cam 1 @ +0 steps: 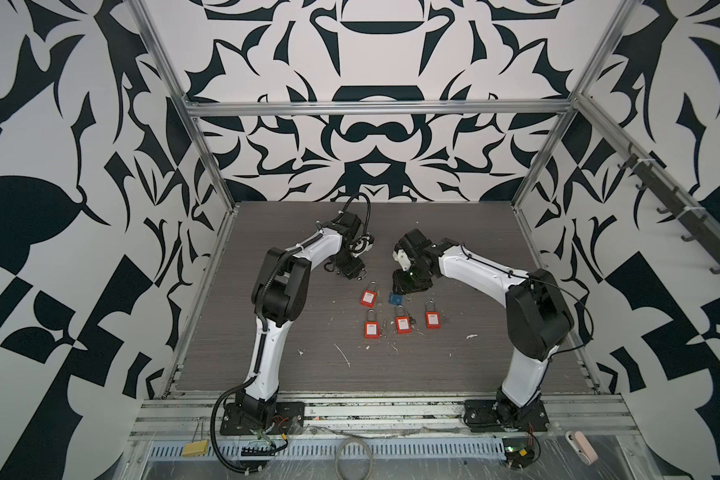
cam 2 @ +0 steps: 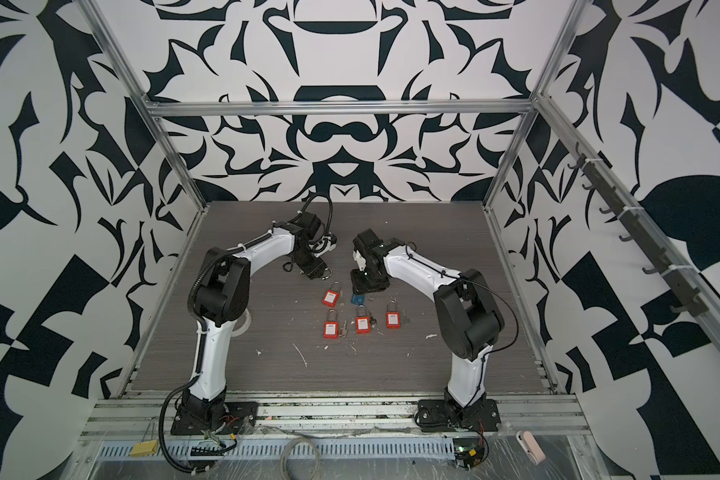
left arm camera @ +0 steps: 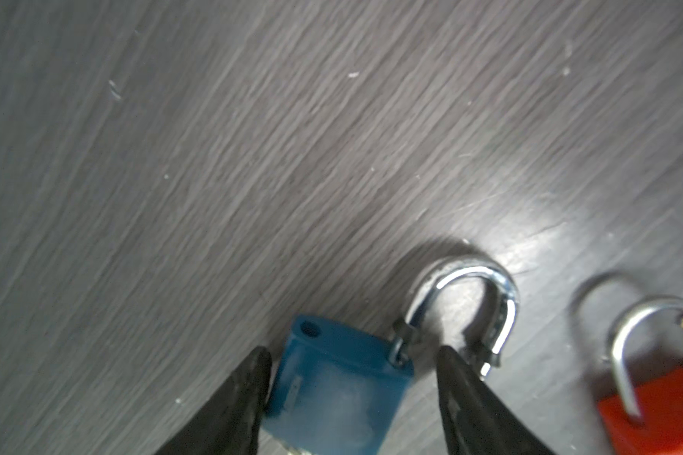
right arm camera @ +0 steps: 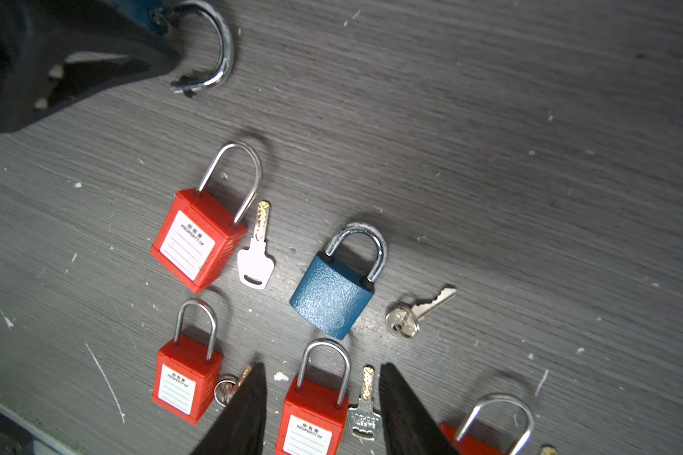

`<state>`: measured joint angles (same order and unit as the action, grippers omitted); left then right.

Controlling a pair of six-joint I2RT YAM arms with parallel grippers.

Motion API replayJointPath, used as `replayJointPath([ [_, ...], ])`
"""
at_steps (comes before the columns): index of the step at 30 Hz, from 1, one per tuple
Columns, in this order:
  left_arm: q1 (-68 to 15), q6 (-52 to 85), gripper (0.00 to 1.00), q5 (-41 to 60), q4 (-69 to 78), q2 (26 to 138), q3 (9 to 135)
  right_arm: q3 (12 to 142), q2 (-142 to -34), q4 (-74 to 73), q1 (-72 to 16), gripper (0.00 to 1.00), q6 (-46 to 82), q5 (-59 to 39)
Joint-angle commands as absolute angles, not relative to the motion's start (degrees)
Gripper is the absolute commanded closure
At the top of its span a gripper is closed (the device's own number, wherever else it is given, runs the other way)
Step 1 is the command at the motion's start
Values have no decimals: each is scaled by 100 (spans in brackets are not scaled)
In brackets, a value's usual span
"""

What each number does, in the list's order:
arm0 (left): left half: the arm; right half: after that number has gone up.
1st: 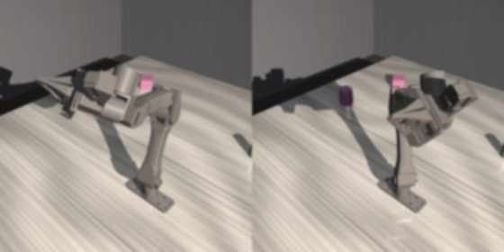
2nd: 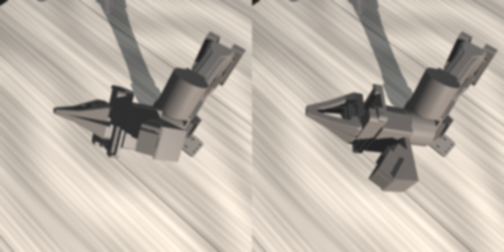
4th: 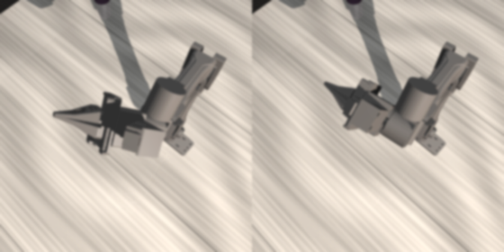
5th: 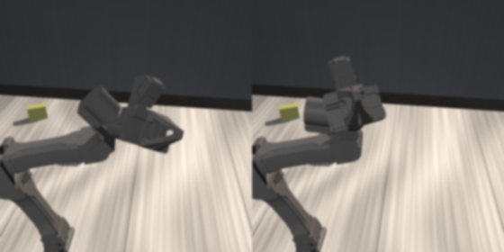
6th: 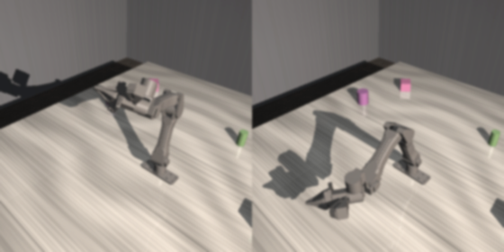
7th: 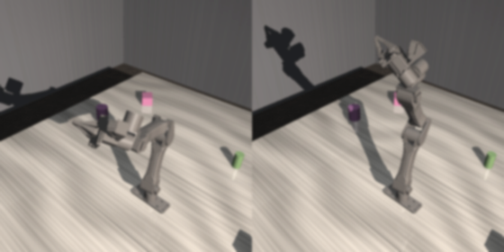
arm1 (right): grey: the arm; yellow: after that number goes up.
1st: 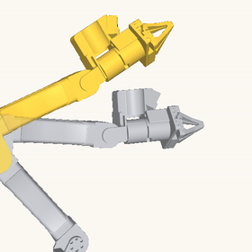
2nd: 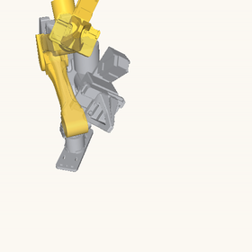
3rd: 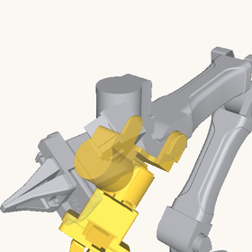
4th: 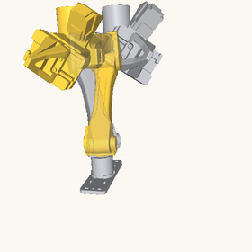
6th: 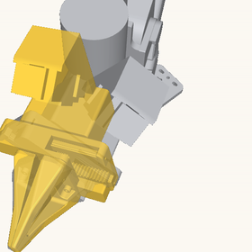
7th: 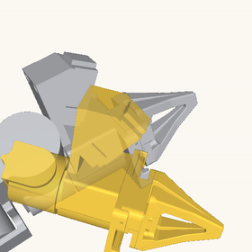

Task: Lock with the key

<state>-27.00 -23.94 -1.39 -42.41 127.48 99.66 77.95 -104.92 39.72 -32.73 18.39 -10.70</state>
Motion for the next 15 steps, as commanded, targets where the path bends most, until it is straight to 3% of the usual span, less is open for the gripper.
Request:
replayJointPath([
  [1,-2689,-2359,34,-242,-4519,12917,10199,7937,-10329,4078,-3302,50,1922,-1045],
  [15,-2642,-533,44,-443,-4729,12894,10246,7885,-10348,4008,-3307,50,1934,-1066],
])
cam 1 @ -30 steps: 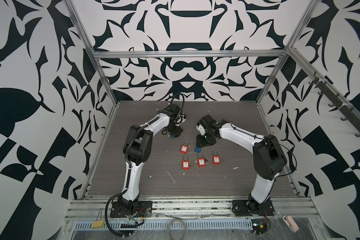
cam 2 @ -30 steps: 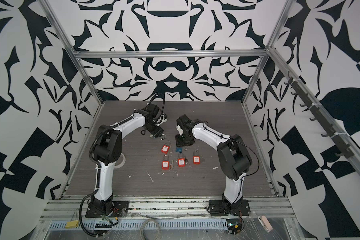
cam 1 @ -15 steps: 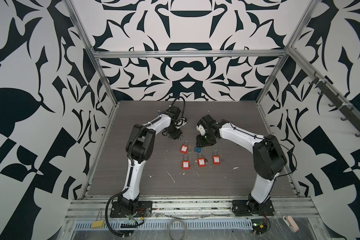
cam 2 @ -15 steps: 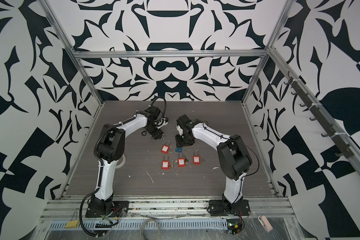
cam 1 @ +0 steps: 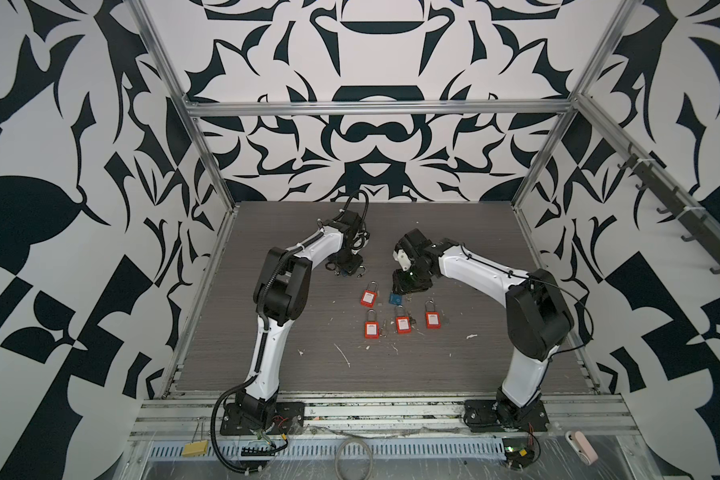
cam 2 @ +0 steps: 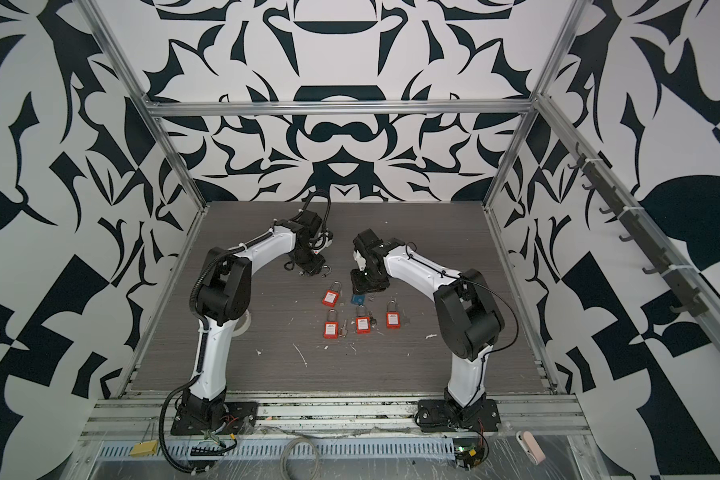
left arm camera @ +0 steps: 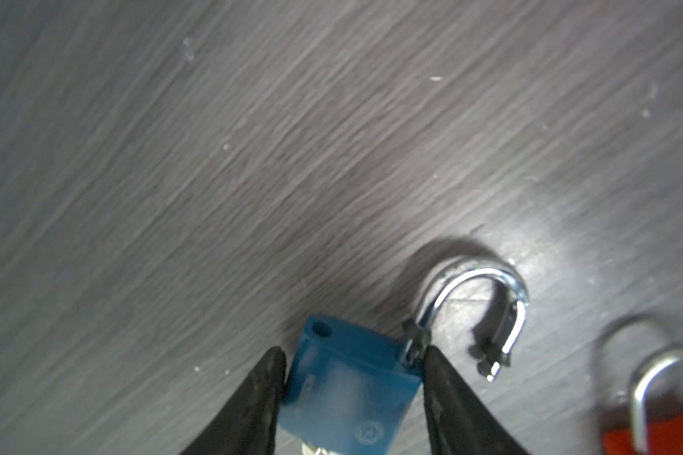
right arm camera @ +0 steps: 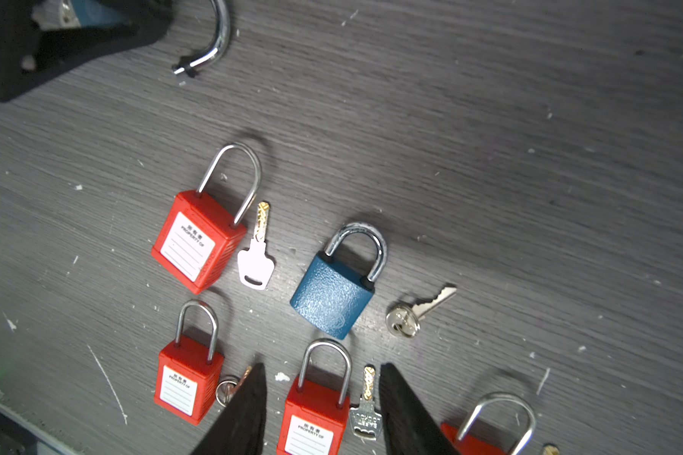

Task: Lock with the key

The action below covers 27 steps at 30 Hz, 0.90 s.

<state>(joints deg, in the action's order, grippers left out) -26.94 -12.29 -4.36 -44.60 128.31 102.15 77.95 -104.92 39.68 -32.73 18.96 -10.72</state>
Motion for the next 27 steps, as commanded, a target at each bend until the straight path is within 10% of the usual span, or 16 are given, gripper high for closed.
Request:
replayJointPath([
  [1,-2632,-393,45,-415,-4803,12894,10247,7862,-10332,3990,-3306,50,1937,-1081],
  [27,-2346,5366,44,11,-3406,11052,7080,7649,-10144,3727,-3407,51,1987,-1082],
])
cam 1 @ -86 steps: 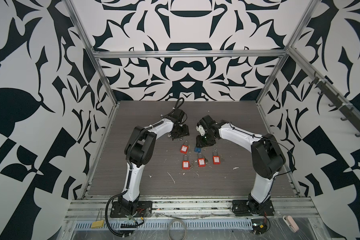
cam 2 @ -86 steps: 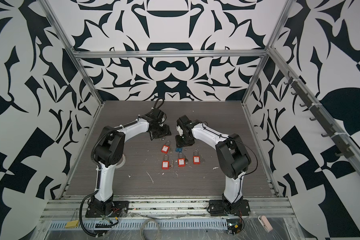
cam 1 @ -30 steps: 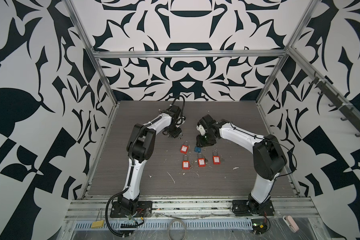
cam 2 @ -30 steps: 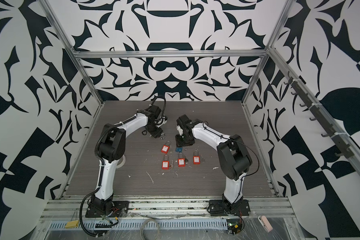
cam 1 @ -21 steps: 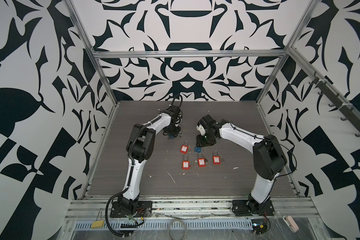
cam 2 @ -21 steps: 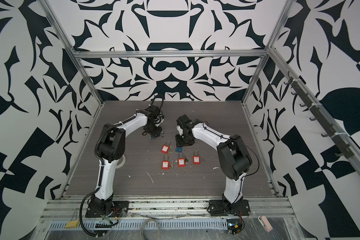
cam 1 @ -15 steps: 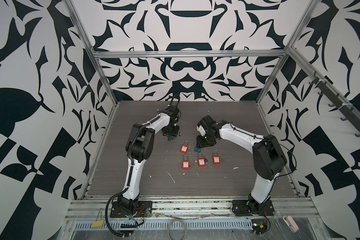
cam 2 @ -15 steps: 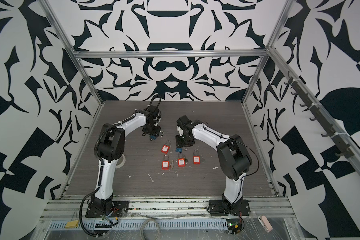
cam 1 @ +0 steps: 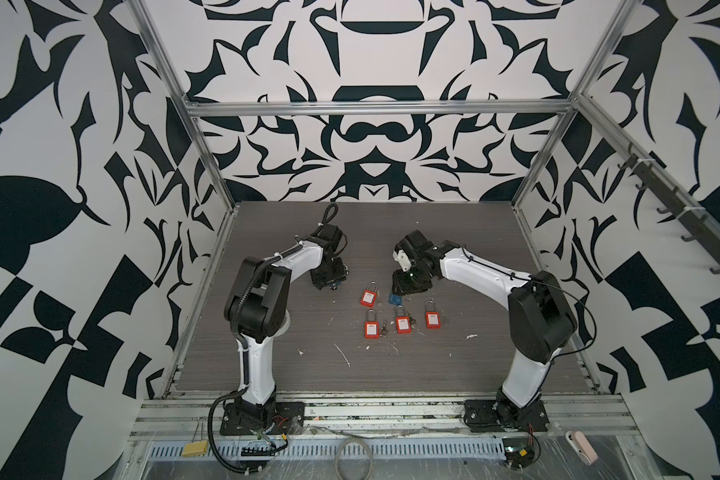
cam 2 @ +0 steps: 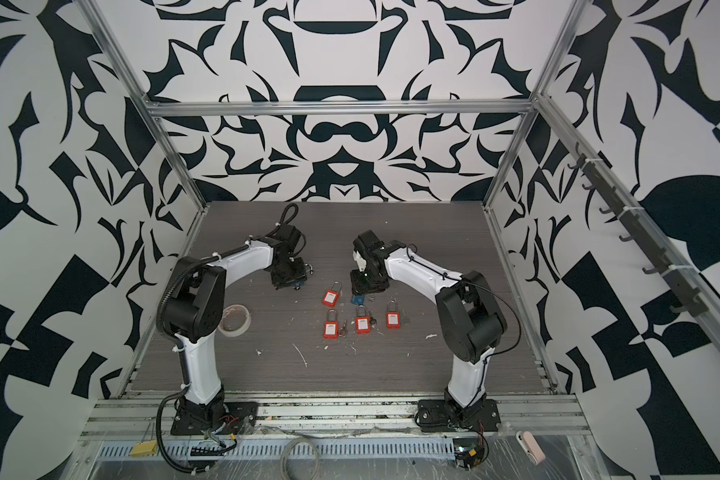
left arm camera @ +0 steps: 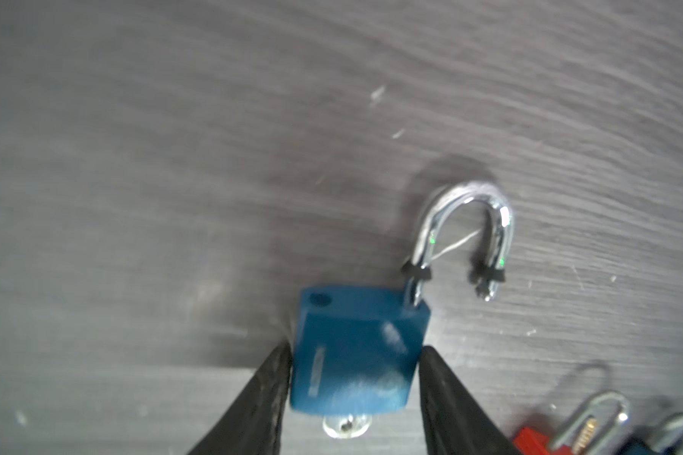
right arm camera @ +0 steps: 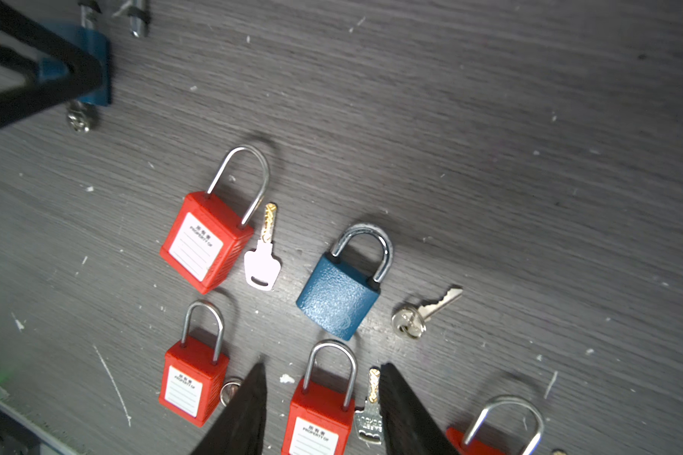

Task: Lock with the key

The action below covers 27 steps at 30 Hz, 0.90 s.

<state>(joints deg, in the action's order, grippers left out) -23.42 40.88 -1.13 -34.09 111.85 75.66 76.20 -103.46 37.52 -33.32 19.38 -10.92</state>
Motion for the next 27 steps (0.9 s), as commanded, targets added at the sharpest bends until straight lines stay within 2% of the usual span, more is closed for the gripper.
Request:
replayJointPath([
  [1,-2345,5687,43,21,-3290,10919,6889,7655,-10149,3727,-3423,50,1986,-1082],
  [4,-2422,6434,43,-1,-2993,10582,6460,7690,-10181,3727,-3461,51,1992,-1092],
  [8,-2574,6583,41,-189,-2878,10314,6467,7796,-10247,3783,-3542,51,1969,-1058],
  [14,-2509,5080,34,-746,-3175,10006,7097,8261,-10491,4038,-3787,51,2130,-869],
  [17,-2182,4375,31,-881,-3292,9766,7182,8806,-10821,4237,-4018,51,2491,-716],
  [27,-729,2365,26,-424,-3019,8570,6841,11808,-12762,5390,-4715,47,3186,-211],
])
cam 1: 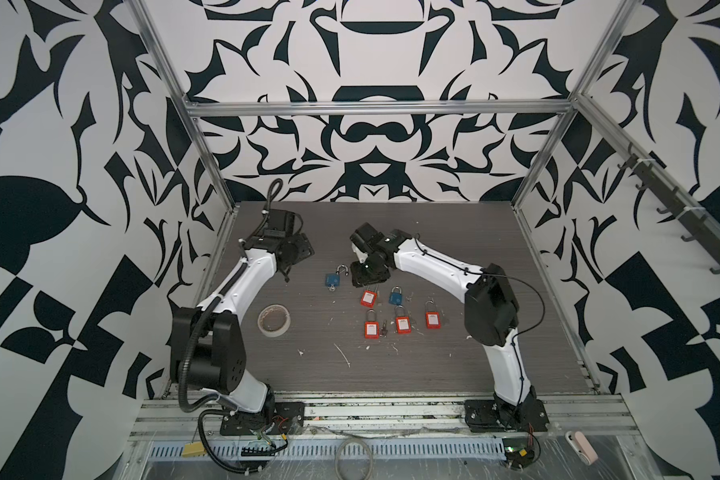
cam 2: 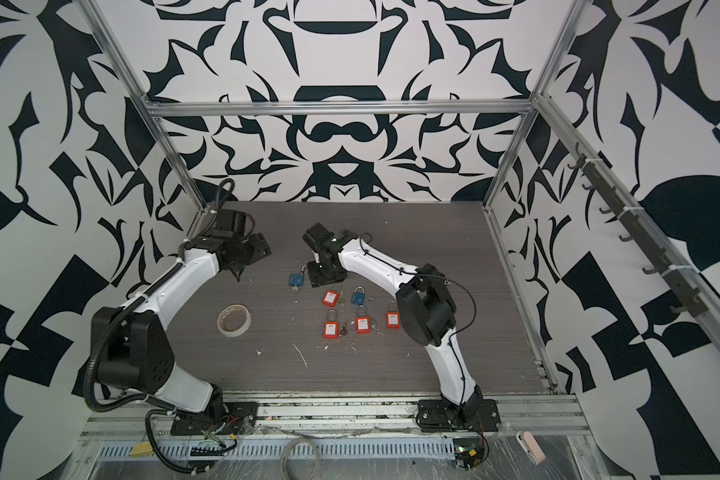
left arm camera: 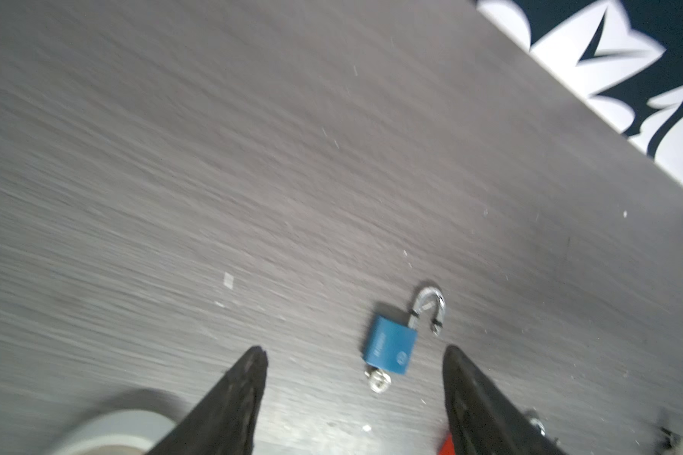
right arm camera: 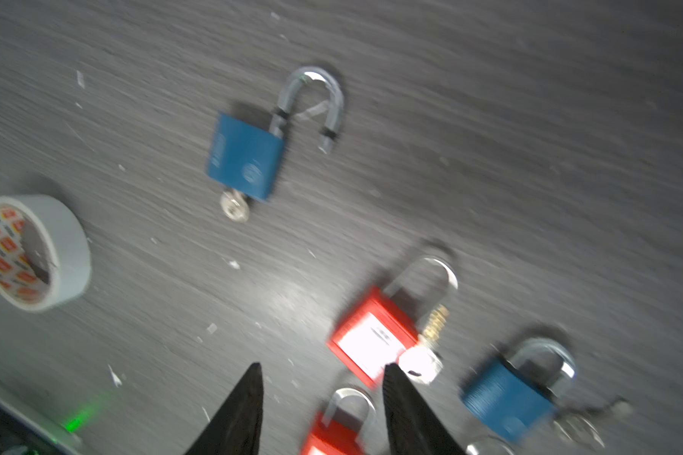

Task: Lock with the key

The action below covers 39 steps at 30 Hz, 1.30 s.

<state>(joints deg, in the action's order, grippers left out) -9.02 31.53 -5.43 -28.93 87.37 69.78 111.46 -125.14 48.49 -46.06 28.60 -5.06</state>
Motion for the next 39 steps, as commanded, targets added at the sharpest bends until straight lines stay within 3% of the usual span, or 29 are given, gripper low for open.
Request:
replayJointPath([
  [1,-615,2263,26,-412,-3058,8484,6809,12199,-13008,5532,-4755,46,3247,-141],
  [3,-431,2153,25,-384,-3064,8324,6667,12836,-13420,5688,-4807,45,3383,-30],
  [4,-325,2142,25,-327,-3032,8226,6572,13128,-13621,5753,-4827,40,3453,-4],
  [5,-246,2141,25,-272,-3007,8156,6495,13353,-13777,5804,-4846,20,3515,42],
  [9,-29,2205,25,-94,-2931,7906,6182,14026,-14309,5815,-4875,12,3829,182],
  [16,-8,2267,24,-7,-2877,7804,5902,14295,-14686,5320,-5016,13,4008,627],
  [28,-2,2291,24,53,-2853,7756,5618,14600,-15149,4898,-5170,27,3802,870],
  [34,0,2313,24,48,-2882,7756,5555,14794,-15362,5012,-5273,29,3609,1025],
  [39,-9,2362,24,86,-2917,7767,5519,14783,-15395,5170,-5310,37,3344,1401],
])
